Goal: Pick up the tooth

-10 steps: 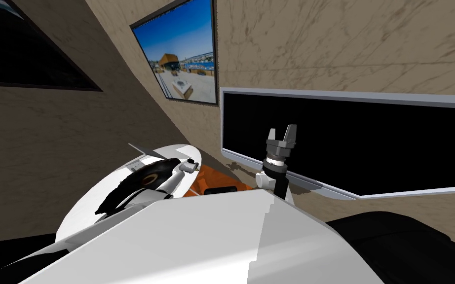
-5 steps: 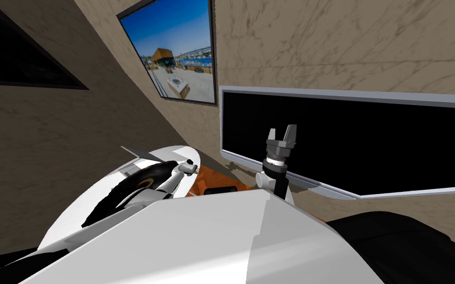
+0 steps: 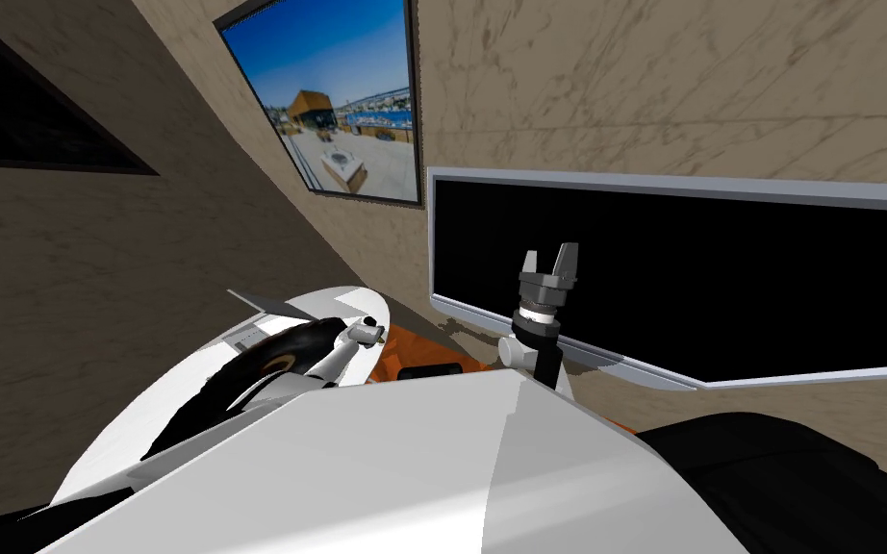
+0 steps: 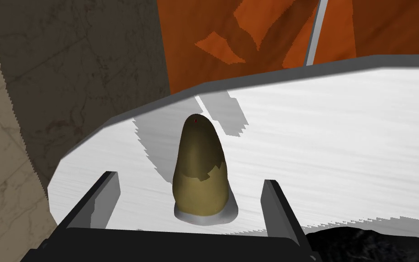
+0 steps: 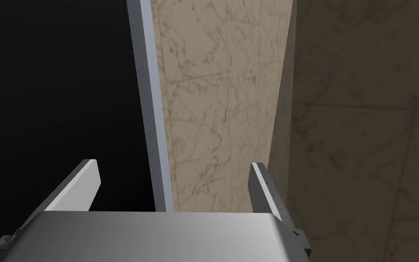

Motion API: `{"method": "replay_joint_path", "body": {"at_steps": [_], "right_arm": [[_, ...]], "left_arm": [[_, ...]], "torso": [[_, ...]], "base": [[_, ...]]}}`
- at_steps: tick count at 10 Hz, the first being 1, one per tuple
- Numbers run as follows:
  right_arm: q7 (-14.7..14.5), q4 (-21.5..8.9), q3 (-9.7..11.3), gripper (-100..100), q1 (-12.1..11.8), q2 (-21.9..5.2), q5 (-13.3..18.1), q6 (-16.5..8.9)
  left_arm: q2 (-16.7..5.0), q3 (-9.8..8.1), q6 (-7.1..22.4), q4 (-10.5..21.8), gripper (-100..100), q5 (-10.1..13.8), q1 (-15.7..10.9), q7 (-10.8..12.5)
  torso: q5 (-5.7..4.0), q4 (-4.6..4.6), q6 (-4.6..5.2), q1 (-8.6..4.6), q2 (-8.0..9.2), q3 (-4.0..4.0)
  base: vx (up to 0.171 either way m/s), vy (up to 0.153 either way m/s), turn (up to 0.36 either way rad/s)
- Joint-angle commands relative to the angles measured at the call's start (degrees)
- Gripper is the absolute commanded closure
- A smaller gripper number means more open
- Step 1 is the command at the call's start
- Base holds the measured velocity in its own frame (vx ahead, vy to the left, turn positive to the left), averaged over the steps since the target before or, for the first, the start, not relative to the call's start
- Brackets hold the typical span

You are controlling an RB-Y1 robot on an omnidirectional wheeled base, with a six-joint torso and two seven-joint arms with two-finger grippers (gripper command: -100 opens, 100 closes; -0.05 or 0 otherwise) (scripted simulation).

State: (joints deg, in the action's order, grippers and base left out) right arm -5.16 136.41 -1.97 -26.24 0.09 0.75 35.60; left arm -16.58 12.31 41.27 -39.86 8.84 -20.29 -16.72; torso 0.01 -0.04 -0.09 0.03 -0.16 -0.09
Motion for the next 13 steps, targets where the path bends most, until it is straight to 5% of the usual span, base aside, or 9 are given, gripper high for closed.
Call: {"method": "replay_joint_path", "body": {"at_steps": [1,2,6,7,8,12,13], "right_arm": [[0.0,0.0,0.0,0,0.0,0.0,0.0,0.0],[0.0,0.0,0.0,0,0.0,0.0,0.0,0.0],[0.0,0.0,0.0,0,0.0,0.0,0.0,0.0],[0.0,0.0,0.0,0,0.0,0.0,0.0,0.0],[0.0,0.0,0.0,0,0.0,0.0,0.0,0.0],[0.0,0.0,0.0,0,0.0,0.0,0.0,0.0],[0.0,0.0,0.0,0,0.0,0.0,0.0,0.0]], "left_arm": [[0.0,0.0,0.0,0.0,-100,0.0,0.0,0.0],[0.0,-0.01,-0.2,0.1,100,0.0,0.0,0.0],[0.0,-0.02,-0.2,0.1,100,0.0,0.0,0.0],[0.0,-0.02,-0.2,0.1,0,0.0,0.0,0.0],[-0.4,0.17,1.4,-0.8,100,0.7,-0.8,-0.4],[-0.8,0.38,3.3,-2.3,100,1.3,-1.4,-0.7],[-0.8,0.4,3.6,-2.4,0,1.3,-1.4,-0.7]], "torso": [[0.0,0.0,0.0,0.0,0.0,0.0],[-0.01,0.01,0.0,-0.02,0.06,0.03],[-0.01,0.03,0.01,-0.05,0.12,0.07],[-0.02,0.03,0.01,-0.05,0.12,0.07],[-0.02,0.03,0.01,-0.05,0.12,0.07],[-0.05,0.09,0.0,-0.14,0.35,0.21],[-0.04,0.07,0.0,-0.1,0.26,0.16]], "base": [[0.016,0.007,-0.006],[0.0,0.0,0.0],[0.0,0.0,0.0],[0.0,0.0,0.0],[-0.036,-0.021,0.043],[-0.049,-0.017,0.024],[0.0,0.0,0.0]]}}
